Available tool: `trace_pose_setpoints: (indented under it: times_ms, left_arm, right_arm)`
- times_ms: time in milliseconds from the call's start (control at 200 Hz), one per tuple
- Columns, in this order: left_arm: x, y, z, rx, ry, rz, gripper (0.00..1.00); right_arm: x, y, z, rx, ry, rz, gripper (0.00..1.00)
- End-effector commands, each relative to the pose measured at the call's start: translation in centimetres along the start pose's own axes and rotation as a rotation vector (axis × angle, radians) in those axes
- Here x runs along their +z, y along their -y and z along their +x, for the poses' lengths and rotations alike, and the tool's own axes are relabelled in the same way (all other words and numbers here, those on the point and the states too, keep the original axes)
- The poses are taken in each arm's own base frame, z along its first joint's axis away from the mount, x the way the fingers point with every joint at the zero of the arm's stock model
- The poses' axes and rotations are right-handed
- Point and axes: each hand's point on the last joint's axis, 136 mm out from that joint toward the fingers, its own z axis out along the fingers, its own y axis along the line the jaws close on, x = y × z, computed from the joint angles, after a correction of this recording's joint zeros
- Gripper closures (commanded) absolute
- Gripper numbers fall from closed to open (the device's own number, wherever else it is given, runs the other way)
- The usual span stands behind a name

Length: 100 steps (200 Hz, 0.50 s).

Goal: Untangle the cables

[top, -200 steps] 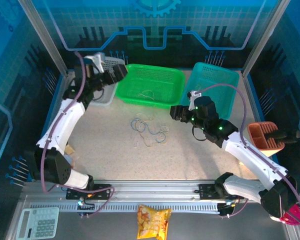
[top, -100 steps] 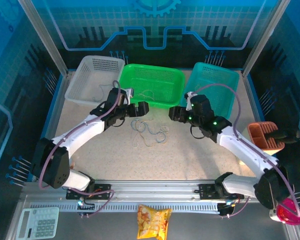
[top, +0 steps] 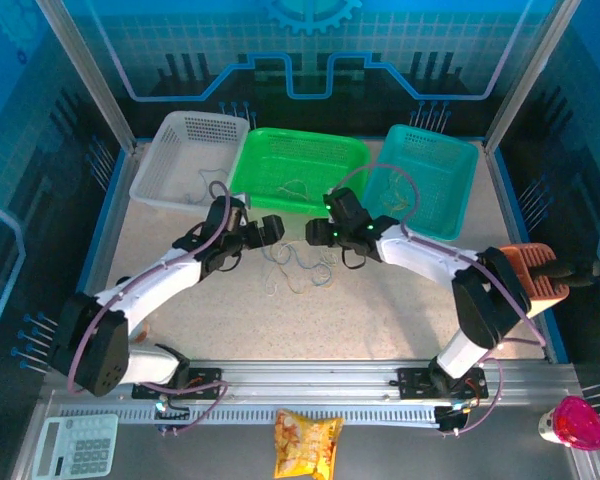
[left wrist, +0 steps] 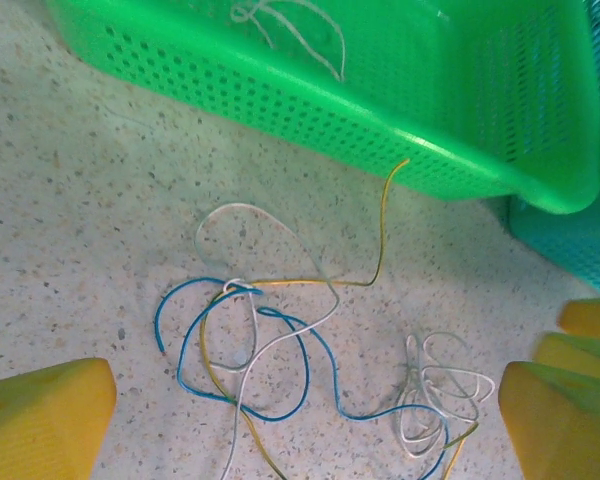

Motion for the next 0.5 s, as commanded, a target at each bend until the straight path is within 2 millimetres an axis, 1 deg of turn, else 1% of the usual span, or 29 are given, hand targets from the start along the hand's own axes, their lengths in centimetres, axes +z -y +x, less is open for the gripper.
trace_pose_setpoints:
  times_ms: [0,105,280,350,495]
  left_arm:
    - [-1.1,-0.4,-1.1,-0.029,0.056,-0.021,0.01]
    - [-1.6,-0.5,-1.4,-0.044,0.066,-0.023,0.01]
    - [-2.5,-0.5,-2.2,-0.066,0.088,-0.007,0.01]
    - [-2.7,-0.7,-2.4,-0.074,0.09,-0.007,0.01]
    - [-3.2,-0.9,-2.7,-0.094,0.099,0.005,0.01]
  right_arm:
    - [1.2,-0.1,-1.3,0.048,0.054,0.071,0.38]
    - [2.8,-0.1,-1.5,0.093,0.067,0.099,0.42]
    - [5.2,0.0,-0.8,0.116,0.059,0.154,0.48]
    - [5.9,-0.1,-0.7,0.116,0.059,0.168,0.49]
    - [7.2,-0.2,-0.3,0.112,0.049,0.189,0.57]
